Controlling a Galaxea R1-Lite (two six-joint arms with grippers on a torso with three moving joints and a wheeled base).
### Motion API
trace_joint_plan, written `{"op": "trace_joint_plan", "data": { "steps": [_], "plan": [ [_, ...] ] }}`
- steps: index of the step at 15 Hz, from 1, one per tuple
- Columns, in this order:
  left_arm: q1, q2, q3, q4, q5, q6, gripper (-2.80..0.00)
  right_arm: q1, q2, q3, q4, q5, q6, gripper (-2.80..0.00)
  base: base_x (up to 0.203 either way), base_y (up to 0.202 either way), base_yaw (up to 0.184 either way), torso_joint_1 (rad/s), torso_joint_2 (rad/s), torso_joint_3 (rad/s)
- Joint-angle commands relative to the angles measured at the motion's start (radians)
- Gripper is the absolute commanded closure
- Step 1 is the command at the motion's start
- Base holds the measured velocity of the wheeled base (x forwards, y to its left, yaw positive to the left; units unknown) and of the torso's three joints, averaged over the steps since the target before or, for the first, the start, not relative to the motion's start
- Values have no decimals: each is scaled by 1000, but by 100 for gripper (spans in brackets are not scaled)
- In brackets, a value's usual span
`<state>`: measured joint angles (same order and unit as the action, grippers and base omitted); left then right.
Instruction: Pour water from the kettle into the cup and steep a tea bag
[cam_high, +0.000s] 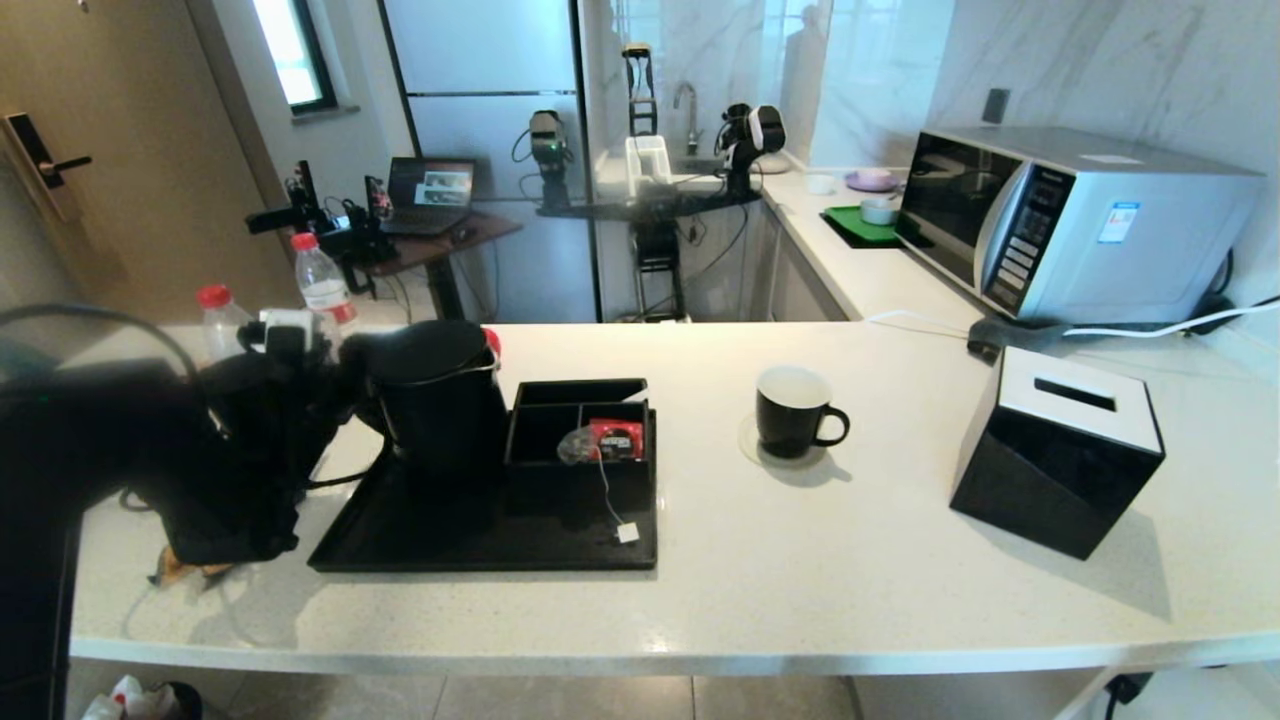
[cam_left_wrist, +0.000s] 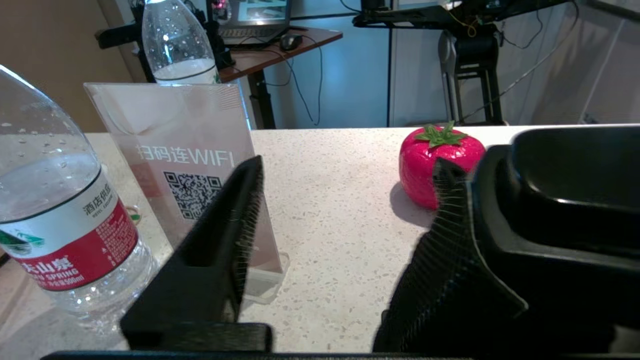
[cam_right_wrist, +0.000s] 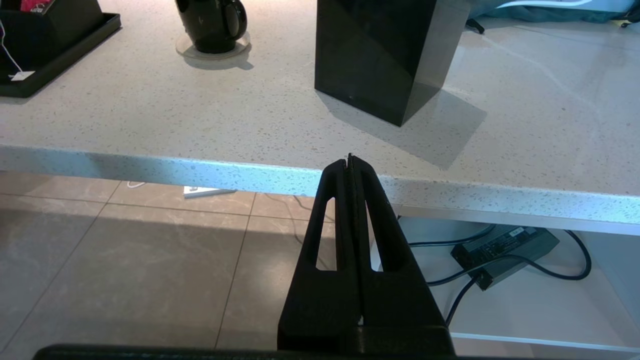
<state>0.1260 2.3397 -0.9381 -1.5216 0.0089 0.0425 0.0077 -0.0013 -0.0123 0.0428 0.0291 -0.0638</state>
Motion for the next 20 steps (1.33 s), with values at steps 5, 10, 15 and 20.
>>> {"op": "trace_joint_plan", "data": {
  "steps": [5,10,15,20],
  "plan": [
    [-2,-9,13,-48,1,7,0,0,1,0,0,0,-1,0,0,0,0,0,0,0],
    [-15,-42,64,-48,3,7,0,0,1,0,0,0,-1,0,0,0,0,0,0,0],
    [-29,-95,112,-48,2,7,0,0,1,0,0,1,-1,0,0,0,0,0,0,0],
    [-32,-167,152,-48,2,5,0,0,1,0,0,0,-1,0,0,0,0,0,0,0]
  ]
}}
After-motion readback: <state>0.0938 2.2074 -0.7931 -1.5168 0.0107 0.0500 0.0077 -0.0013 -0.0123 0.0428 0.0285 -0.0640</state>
